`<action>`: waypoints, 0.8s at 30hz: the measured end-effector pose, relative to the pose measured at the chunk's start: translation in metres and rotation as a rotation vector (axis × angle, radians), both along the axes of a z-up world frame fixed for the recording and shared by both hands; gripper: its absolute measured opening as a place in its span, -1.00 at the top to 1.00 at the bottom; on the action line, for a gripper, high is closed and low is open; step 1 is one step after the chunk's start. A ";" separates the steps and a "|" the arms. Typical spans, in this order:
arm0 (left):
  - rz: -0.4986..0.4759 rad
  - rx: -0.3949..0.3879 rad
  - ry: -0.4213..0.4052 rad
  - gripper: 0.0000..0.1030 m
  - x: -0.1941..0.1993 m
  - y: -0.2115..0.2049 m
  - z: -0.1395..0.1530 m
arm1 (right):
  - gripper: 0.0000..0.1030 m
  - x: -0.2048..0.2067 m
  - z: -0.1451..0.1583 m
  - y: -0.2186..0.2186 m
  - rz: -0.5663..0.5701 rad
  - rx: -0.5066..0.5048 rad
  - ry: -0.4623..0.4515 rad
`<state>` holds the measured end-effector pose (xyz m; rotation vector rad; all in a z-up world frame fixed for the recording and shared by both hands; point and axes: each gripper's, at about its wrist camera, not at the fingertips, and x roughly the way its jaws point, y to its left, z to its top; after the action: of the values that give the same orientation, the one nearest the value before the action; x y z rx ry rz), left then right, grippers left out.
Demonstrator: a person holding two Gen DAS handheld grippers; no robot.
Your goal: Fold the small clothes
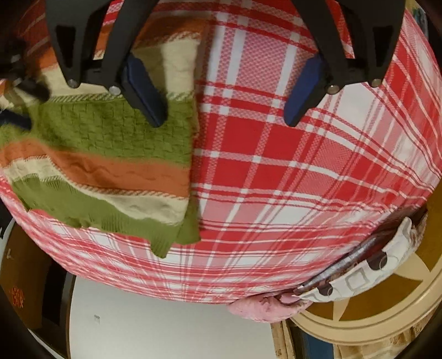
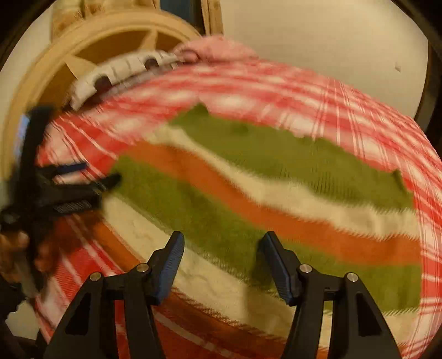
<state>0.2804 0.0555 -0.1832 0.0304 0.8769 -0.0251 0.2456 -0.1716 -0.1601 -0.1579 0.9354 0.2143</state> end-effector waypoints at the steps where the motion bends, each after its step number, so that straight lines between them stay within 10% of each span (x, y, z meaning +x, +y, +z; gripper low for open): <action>1: -0.002 -0.002 0.002 -0.78 0.000 -0.001 0.000 | -0.18 -0.002 -0.007 -0.002 -0.004 0.009 0.006; 24: -0.036 -0.050 0.031 -1.00 -0.029 0.025 -0.009 | -0.19 -0.027 0.001 -0.004 -0.029 -0.038 -0.026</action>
<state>0.2512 0.0810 -0.1922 -0.0012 0.9068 -0.0809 0.2182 -0.1758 -0.1596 -0.1815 0.9152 0.1669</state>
